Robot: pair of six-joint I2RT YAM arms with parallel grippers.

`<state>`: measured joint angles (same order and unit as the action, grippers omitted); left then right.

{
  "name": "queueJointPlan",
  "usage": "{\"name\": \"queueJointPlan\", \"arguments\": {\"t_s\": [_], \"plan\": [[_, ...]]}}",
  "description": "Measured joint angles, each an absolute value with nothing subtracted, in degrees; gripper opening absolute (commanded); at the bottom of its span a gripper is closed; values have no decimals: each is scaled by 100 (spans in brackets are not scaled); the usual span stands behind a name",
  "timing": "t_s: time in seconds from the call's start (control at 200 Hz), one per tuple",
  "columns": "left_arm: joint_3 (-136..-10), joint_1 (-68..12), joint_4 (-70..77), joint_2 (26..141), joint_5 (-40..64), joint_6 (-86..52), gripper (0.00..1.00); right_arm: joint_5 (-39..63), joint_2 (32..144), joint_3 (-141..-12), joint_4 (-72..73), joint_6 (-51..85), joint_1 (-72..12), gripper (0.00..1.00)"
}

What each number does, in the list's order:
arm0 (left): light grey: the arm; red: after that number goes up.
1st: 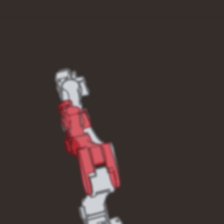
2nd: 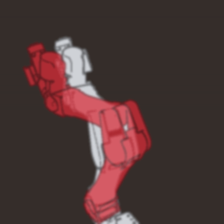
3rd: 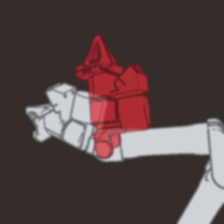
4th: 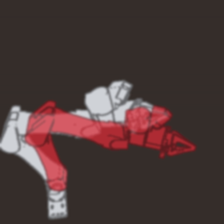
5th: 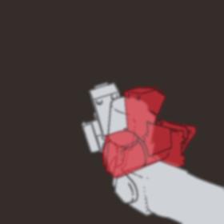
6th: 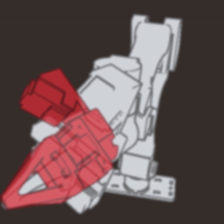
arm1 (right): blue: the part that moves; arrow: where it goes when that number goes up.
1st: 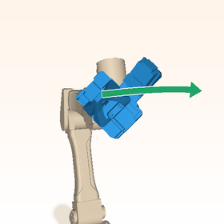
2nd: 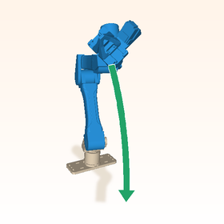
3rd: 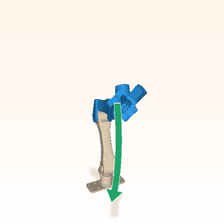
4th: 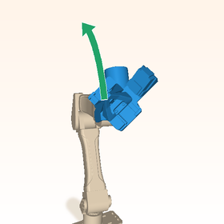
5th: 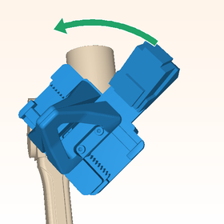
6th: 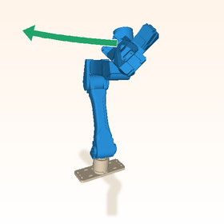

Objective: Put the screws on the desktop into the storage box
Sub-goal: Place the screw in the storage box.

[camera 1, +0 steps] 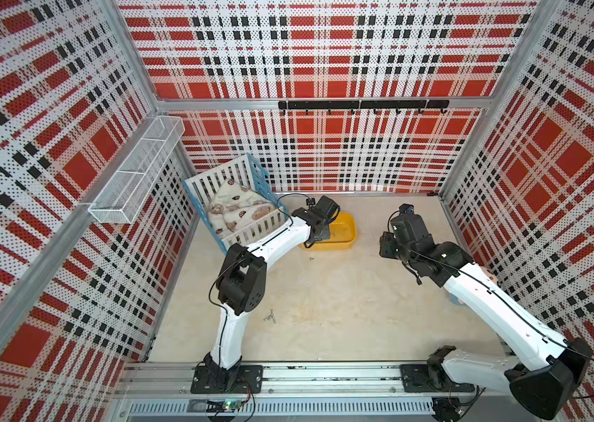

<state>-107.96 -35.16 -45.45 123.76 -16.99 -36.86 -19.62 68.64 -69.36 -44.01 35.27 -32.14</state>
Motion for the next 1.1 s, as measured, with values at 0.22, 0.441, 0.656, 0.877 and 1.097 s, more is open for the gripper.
{"name": "queueJointPlan", "arguments": {"t_s": [0.22, 0.441, 0.656, 0.877, 1.097], "plan": [[-11773, -3330, -4584, 13325, -1483, -3649, 0, -1981, 6855, -6936, -4466, 3527, -3212, 45], [-12169, -3188, -4683, 13812, -1358, -3601, 0, -1970, 6842, -6936, -4473, 3527, -3210, 45], [-12237, -3109, -4757, 13972, -1269, -3575, 4, -1914, 6842, -6936, -4475, 3527, -3210, 46], [-12254, -3105, -4810, 13985, -1251, -3544, 25, -1907, 6842, -6936, -4477, 3524, -3210, 47], [-12451, -3105, -4823, 13924, -1280, -3420, 41, -1859, 6820, -6936, -4563, 3527, -3210, 48]]}}
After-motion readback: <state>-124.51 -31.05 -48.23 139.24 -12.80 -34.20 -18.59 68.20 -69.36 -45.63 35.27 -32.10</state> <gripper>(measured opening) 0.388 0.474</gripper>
